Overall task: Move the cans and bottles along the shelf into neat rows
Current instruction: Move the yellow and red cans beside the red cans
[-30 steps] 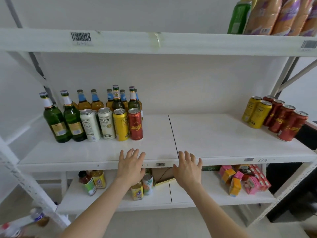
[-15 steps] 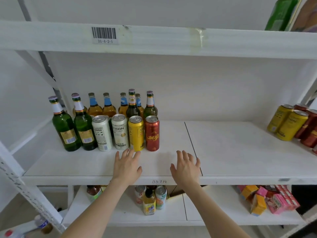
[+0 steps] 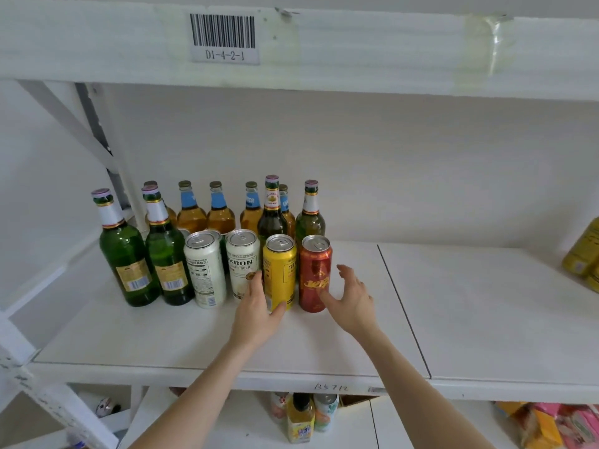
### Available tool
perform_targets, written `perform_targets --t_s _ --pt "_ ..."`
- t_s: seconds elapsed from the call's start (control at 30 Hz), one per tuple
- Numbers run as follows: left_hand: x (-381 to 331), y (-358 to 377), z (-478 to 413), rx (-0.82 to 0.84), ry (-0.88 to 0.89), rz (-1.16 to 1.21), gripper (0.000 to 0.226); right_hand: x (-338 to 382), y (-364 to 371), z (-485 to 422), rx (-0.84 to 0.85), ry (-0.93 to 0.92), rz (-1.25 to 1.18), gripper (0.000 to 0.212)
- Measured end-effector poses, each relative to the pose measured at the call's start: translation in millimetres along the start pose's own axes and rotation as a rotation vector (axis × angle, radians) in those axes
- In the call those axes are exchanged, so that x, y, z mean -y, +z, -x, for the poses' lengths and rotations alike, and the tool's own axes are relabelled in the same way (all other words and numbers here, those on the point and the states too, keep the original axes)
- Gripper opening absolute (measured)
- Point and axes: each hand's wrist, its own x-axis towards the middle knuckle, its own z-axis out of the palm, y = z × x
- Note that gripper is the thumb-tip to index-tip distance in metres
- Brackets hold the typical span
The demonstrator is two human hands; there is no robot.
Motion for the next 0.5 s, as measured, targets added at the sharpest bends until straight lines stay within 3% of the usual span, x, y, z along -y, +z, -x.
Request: perform_targets --t_s 0.17,0.5 --pt "-2.3 19.6 -9.5 -0.049 -0.065 0.123 0.085 12.4 4.3 -23.8 0.014 0.013 -0.433 0.058" --pt "-4.7 43.1 -25.4 -0.149 -0.189 0.337 0.072 18.7 2.5 -41.6 0.060 -0.015 -0.601 0.057"
